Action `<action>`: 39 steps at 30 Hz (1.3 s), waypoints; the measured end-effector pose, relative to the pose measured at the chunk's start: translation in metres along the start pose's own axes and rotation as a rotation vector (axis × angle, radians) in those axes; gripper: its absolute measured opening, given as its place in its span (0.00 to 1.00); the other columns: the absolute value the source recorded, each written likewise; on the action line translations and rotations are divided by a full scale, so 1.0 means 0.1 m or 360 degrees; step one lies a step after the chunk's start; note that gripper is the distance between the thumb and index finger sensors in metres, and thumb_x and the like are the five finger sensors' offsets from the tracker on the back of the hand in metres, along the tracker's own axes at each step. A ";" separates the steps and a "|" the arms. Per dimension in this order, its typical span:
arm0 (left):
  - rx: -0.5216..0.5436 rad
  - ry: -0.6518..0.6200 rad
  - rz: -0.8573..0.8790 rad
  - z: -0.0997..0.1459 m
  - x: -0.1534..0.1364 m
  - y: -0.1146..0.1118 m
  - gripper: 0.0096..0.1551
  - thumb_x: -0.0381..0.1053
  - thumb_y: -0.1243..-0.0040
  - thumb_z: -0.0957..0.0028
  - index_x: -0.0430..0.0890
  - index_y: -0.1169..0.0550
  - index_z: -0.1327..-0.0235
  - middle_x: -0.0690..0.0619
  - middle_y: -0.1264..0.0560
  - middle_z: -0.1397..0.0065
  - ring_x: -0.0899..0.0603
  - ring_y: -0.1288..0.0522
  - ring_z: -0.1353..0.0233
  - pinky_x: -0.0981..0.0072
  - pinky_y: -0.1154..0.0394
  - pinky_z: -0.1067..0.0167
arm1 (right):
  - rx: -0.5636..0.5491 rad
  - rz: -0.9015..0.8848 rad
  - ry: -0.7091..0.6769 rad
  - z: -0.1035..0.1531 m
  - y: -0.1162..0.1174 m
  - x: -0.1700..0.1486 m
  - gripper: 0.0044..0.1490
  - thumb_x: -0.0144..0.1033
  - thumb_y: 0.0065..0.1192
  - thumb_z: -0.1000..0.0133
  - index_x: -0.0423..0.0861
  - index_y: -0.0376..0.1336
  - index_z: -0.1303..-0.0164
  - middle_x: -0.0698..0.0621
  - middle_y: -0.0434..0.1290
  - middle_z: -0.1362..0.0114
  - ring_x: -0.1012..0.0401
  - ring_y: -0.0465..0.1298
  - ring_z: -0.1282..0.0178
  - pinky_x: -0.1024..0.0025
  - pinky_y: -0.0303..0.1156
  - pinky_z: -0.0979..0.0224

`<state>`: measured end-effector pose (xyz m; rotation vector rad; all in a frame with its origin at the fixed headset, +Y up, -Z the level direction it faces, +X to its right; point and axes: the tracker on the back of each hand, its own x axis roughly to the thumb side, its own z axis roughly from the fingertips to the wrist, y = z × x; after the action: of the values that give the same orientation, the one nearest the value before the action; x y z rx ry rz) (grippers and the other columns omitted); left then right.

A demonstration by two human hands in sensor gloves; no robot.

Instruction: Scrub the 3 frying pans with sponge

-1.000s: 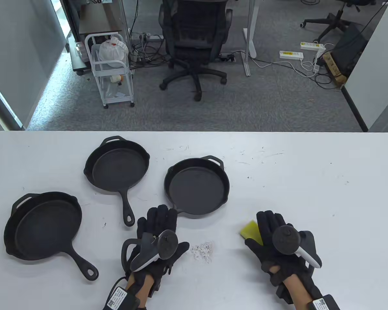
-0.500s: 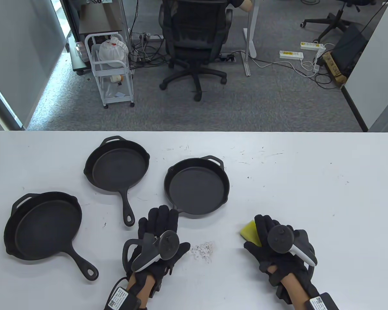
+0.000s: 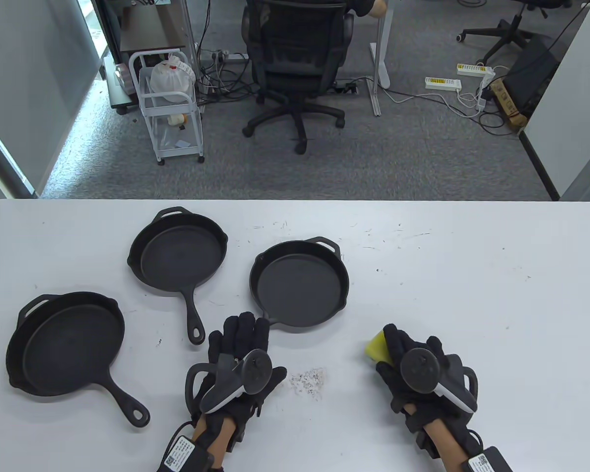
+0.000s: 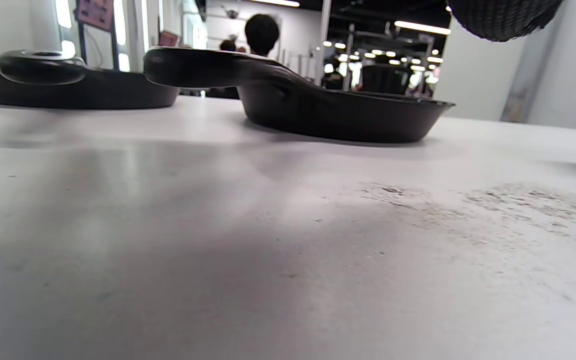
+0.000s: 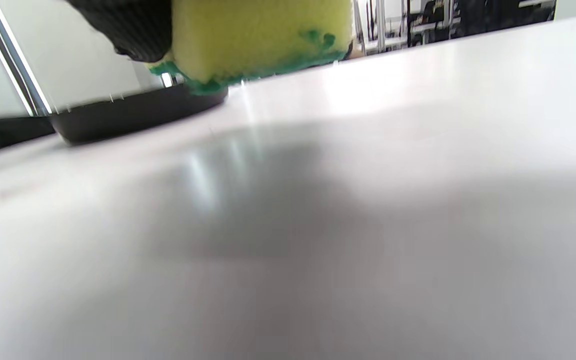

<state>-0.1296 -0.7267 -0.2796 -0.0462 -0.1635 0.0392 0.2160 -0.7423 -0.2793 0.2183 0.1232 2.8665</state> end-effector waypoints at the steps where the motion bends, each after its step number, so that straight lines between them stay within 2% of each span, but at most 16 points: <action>1: 0.0021 0.0024 -0.0047 0.00 -0.01 0.02 0.62 0.76 0.48 0.56 0.52 0.55 0.13 0.44 0.61 0.10 0.31 0.58 0.13 0.28 0.55 0.22 | -0.0072 -0.0056 -0.0014 0.07 -0.08 -0.01 0.50 0.56 0.66 0.47 0.56 0.46 0.19 0.50 0.61 0.17 0.50 0.69 0.24 0.38 0.47 0.18; 5: 0.0145 0.0118 -0.0068 0.03 -0.06 0.12 0.62 0.76 0.46 0.56 0.52 0.52 0.13 0.44 0.56 0.10 0.30 0.54 0.13 0.29 0.52 0.22 | -0.0206 -0.0153 -0.0031 0.19 -0.21 -0.04 0.50 0.56 0.66 0.47 0.56 0.46 0.19 0.50 0.61 0.17 0.50 0.69 0.24 0.38 0.47 0.18; 7: 0.0166 0.0201 0.0012 -0.02 -0.06 0.11 0.60 0.74 0.44 0.55 0.51 0.50 0.13 0.43 0.48 0.11 0.31 0.46 0.14 0.30 0.48 0.22 | -0.0205 -0.0154 -0.0032 0.20 -0.23 -0.04 0.50 0.56 0.66 0.46 0.56 0.46 0.19 0.49 0.61 0.17 0.50 0.69 0.24 0.38 0.47 0.18; 11: 0.0085 0.0270 0.0023 -0.27 0.07 0.11 0.57 0.71 0.40 0.54 0.50 0.45 0.14 0.44 0.39 0.14 0.34 0.36 0.18 0.34 0.39 0.23 | -0.0165 -0.0165 -0.0042 0.18 -0.21 -0.05 0.50 0.56 0.66 0.46 0.56 0.45 0.18 0.50 0.60 0.17 0.50 0.69 0.24 0.38 0.47 0.18; 15: -0.0014 0.0373 -0.0273 -0.51 0.21 0.09 0.50 0.69 0.39 0.54 0.51 0.35 0.17 0.48 0.29 0.20 0.38 0.27 0.24 0.37 0.34 0.25 | -0.0155 -0.0192 -0.0045 0.18 -0.21 -0.08 0.51 0.56 0.66 0.46 0.56 0.45 0.18 0.49 0.60 0.16 0.50 0.68 0.24 0.38 0.47 0.18; 18: -0.0105 0.0439 -0.0340 -0.68 0.23 0.01 0.45 0.65 0.39 0.52 0.51 0.30 0.20 0.50 0.23 0.25 0.40 0.22 0.30 0.39 0.31 0.27 | -0.0136 -0.0218 -0.0048 0.18 -0.22 -0.09 0.51 0.56 0.65 0.46 0.56 0.44 0.18 0.50 0.59 0.16 0.50 0.68 0.24 0.38 0.46 0.18; 19: -0.0149 0.0456 -0.0308 -0.73 0.21 -0.03 0.43 0.63 0.40 0.51 0.50 0.30 0.21 0.50 0.22 0.27 0.41 0.21 0.31 0.39 0.30 0.28 | -0.0143 -0.0234 -0.0052 0.18 -0.23 -0.09 0.51 0.56 0.65 0.46 0.56 0.44 0.18 0.49 0.59 0.16 0.50 0.68 0.24 0.38 0.46 0.18; 22: -0.0141 0.0501 -0.0057 -0.78 0.13 -0.09 0.38 0.56 0.42 0.50 0.47 0.29 0.23 0.50 0.18 0.36 0.43 0.18 0.40 0.39 0.26 0.32 | -0.0160 -0.0249 -0.0050 0.20 -0.25 -0.11 0.51 0.56 0.65 0.46 0.56 0.44 0.18 0.49 0.59 0.16 0.49 0.68 0.23 0.38 0.46 0.18; 25: -0.0117 0.0492 0.0246 -0.76 0.07 -0.05 0.38 0.52 0.41 0.51 0.43 0.28 0.25 0.48 0.19 0.39 0.43 0.19 0.45 0.38 0.23 0.35 | -0.0166 -0.0260 -0.0052 0.20 -0.26 -0.11 0.51 0.56 0.65 0.46 0.56 0.44 0.18 0.49 0.59 0.16 0.49 0.68 0.23 0.38 0.46 0.18; 27: -0.0128 0.0482 0.0319 -0.73 0.04 -0.02 0.37 0.52 0.41 0.52 0.42 0.28 0.27 0.48 0.19 0.40 0.43 0.19 0.46 0.38 0.22 0.37 | -0.0165 -0.0268 -0.0060 0.19 -0.26 -0.11 0.51 0.56 0.65 0.46 0.56 0.44 0.18 0.49 0.59 0.16 0.49 0.68 0.24 0.38 0.46 0.18; 30: 0.0000 0.0514 0.0384 -0.71 -0.01 0.24 0.37 0.51 0.41 0.52 0.42 0.29 0.27 0.46 0.20 0.39 0.43 0.20 0.46 0.38 0.23 0.36 | -0.0176 -0.0260 -0.0067 0.20 -0.26 -0.10 0.51 0.56 0.65 0.46 0.56 0.44 0.18 0.49 0.59 0.16 0.50 0.68 0.23 0.38 0.46 0.18; 33: 0.0212 0.0551 0.0348 -0.67 -0.04 0.65 0.38 0.51 0.40 0.53 0.43 0.29 0.27 0.47 0.21 0.39 0.43 0.20 0.46 0.39 0.23 0.36 | -0.0190 -0.0264 -0.0069 0.21 -0.26 -0.10 0.51 0.56 0.65 0.46 0.56 0.45 0.18 0.49 0.59 0.16 0.49 0.68 0.24 0.38 0.47 0.18; 35: 0.0278 0.0541 0.0353 -0.63 -0.06 0.81 0.38 0.51 0.39 0.53 0.43 0.29 0.27 0.47 0.21 0.39 0.43 0.20 0.46 0.39 0.23 0.36 | -0.0192 -0.0266 -0.0068 0.22 -0.26 -0.11 0.51 0.56 0.65 0.46 0.56 0.45 0.18 0.49 0.59 0.16 0.49 0.68 0.24 0.38 0.47 0.18; 39: 0.0329 0.0493 0.0355 -0.55 -0.08 0.85 0.38 0.51 0.37 0.54 0.43 0.28 0.27 0.47 0.20 0.39 0.43 0.20 0.46 0.38 0.22 0.37 | -0.0199 -0.0282 -0.0070 0.21 -0.26 -0.12 0.51 0.56 0.65 0.46 0.56 0.44 0.18 0.49 0.59 0.16 0.49 0.68 0.24 0.38 0.47 0.18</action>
<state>-0.1319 -0.6444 -0.3397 0.1358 0.1568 0.2696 0.2369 -0.7191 -0.2628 0.2329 -0.0433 2.6798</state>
